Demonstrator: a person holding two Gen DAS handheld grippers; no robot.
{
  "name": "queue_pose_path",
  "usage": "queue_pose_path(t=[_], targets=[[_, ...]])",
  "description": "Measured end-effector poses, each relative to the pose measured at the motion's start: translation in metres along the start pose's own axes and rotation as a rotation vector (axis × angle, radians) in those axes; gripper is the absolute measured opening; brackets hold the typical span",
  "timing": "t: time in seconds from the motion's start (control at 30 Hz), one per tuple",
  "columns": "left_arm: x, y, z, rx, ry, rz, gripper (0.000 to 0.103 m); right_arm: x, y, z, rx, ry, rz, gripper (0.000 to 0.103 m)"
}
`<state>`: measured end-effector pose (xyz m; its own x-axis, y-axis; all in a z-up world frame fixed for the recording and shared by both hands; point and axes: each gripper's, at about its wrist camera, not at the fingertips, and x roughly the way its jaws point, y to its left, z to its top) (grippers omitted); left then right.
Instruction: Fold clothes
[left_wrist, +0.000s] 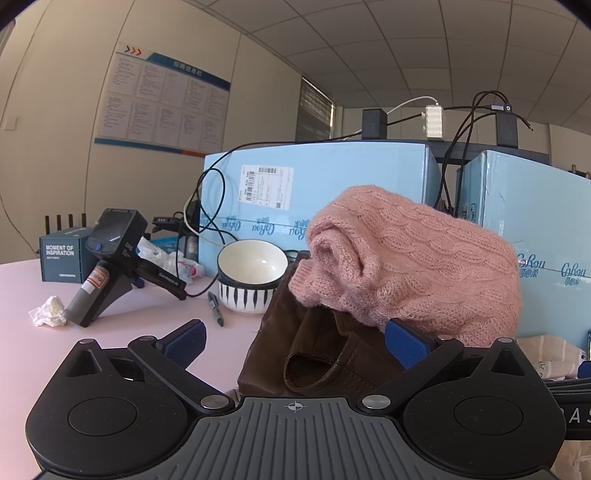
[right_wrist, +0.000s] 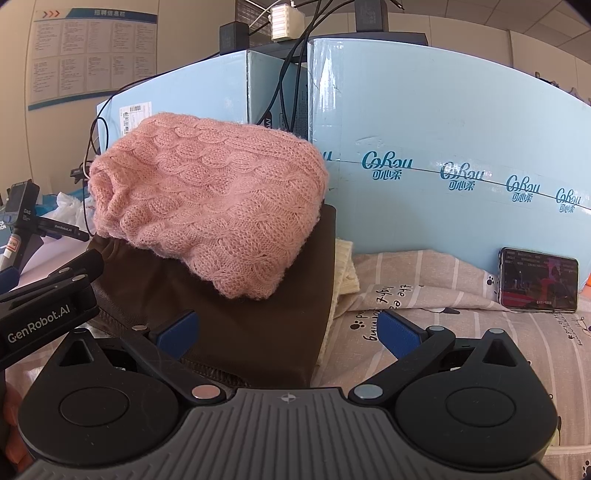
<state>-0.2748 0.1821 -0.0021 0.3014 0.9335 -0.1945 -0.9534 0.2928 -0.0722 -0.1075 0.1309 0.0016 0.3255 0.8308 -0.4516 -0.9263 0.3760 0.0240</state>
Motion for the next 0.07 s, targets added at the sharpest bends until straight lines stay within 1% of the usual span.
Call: queue_pose_path(t=[0.07], targets=[[-0.0006, 0.0002, -0.0001, 0.001, -0.001, 0.000, 0.103, -0.0002, -0.0001, 0.0000, 0.000, 0.000, 0.000, 0.103]])
